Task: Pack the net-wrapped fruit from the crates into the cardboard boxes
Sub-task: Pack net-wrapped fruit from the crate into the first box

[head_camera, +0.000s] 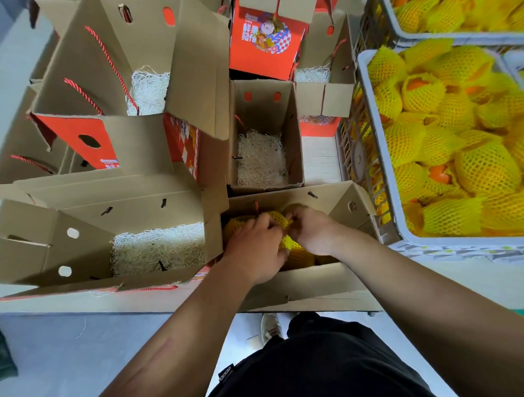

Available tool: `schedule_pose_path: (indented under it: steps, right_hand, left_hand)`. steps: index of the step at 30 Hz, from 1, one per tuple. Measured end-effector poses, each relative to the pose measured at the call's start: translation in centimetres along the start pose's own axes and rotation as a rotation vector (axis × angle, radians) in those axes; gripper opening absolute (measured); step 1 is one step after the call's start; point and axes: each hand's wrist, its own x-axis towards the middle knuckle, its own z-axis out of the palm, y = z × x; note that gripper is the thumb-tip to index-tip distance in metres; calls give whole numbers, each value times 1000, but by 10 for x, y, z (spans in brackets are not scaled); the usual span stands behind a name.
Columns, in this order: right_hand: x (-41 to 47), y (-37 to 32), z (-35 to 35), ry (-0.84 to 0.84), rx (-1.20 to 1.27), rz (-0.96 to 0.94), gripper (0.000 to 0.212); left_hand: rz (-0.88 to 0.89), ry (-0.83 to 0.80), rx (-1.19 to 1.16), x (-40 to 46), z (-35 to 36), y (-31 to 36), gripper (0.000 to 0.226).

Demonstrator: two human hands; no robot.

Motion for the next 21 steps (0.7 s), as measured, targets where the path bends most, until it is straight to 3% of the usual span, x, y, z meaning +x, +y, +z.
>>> schedule_pose_path:
  steps: [3,7,10,13,14,16,18,21]
  right_hand:
    - [-18,2,-19,26,-80,-109,37]
    - [-57,21,-52,133,116,-220,35]
    - [-84,47,-88,347,255,-287,26]
    - [-93,90,-140,502,18,-117,28]
    - [-94,104,-157,418,-135,9,36]
    - [-94,120,-177,65,-435,254,56]
    - [-91,123,-182,-188,-556,328,68]
    - [-78,122,-182,-232,-650,311,81]
  left_hand:
    - [11,67,-18,3,-2,2,38]
    - [19,105,-143,8,-5,12,35]
    - [91,138,-298,14,-8,28,30]
    - [195,155,-425,25,-16,53,25]
    - [224,150,-454,30,-19,61,25]
    - [268,134,-505,40,-24,77,26]
    - [308,108,-547,49,-28,90,27]
    - [370,103,-572,57,-30,106,28]
